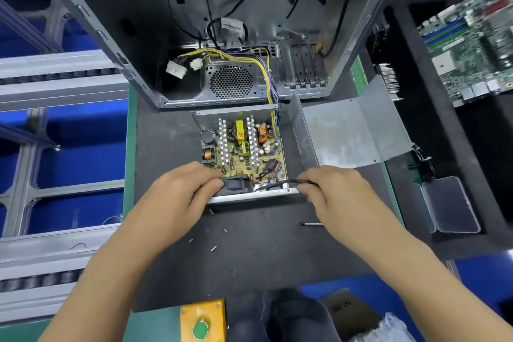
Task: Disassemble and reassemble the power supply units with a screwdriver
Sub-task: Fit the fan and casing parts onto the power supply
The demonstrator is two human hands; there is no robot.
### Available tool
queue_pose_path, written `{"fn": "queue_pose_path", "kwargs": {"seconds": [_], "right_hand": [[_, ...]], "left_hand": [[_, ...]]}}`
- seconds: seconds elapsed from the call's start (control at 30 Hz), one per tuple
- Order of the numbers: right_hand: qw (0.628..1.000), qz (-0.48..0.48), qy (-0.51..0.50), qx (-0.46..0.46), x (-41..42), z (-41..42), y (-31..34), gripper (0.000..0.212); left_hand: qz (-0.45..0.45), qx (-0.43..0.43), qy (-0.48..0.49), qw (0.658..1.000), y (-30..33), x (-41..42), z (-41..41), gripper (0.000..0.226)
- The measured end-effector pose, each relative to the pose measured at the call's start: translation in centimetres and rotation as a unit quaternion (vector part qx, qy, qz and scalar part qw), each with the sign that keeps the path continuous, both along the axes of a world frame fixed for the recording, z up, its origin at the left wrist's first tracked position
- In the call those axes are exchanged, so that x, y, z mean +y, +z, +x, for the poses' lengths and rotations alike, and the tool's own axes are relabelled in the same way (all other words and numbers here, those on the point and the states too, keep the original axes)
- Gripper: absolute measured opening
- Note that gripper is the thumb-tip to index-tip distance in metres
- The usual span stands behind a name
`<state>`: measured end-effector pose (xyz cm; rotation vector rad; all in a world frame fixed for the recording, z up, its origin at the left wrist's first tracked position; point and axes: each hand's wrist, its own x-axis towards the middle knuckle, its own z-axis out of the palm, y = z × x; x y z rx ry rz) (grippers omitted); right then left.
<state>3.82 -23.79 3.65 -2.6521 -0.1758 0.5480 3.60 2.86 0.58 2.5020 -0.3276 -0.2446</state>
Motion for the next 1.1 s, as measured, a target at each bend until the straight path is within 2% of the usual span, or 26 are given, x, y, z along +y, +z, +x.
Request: {"fn": "queue_pose_path", "kwargs": {"seconds": [0.1,0.17,0.23,0.33,0.43,0.57,0.7,0.87,1.0,1.1], "right_hand": [[0.999,0.042,-0.003,0.008,0.3,0.2,0.5,0.021],[0.998,0.064,0.014,-0.005,0.8,0.4,0.8,0.024],[0.997,0.024,0.058,-0.037,1.3,0.8,1.1,0.030],[0.979,-0.092,0.141,-0.118,1.9,2.0,1.7,0.029],[0.951,-0.119,0.210,-0.191,1.8,4.3,1.8,0.021],[0.940,-0.090,0.290,-0.153,1.3,7.5,0.7,0.016],[0.957,-0.061,0.267,-0.097,1.3,9.0,0.6,0.019],[0.942,-0.142,0.302,-0.034,2.7,10.1,0.7,0.021],[0.936,-0.190,0.295,-0.031,3.8,9.9,1.0,0.024],[0.943,-0.190,0.267,-0.051,4.1,8.6,1.0,0.025]], "left_hand": [[0.011,0.023,-0.026,0.999,-0.1,-0.4,0.5,0.044],[0.022,0.031,-0.037,0.999,0.0,-0.7,0.7,0.041],[0.038,0.043,-0.050,0.997,0.2,-1.0,0.8,0.046],[0.077,0.046,-0.083,0.992,0.2,-1.5,0.5,0.072],[0.108,-0.021,-0.082,0.991,0.0,-1.7,0.0,0.065],[0.150,-0.061,-0.075,0.984,0.0,-1.8,-0.3,0.058],[0.167,-0.059,-0.068,0.982,-0.1,-1.8,-0.3,0.061],[0.165,-0.034,-0.063,0.984,0.0,-1.9,-0.4,0.070],[0.150,-0.033,-0.052,0.987,-0.2,-2.0,-0.4,0.069],[0.130,-0.036,-0.045,0.990,-0.8,-2.0,-0.6,0.069]]}}
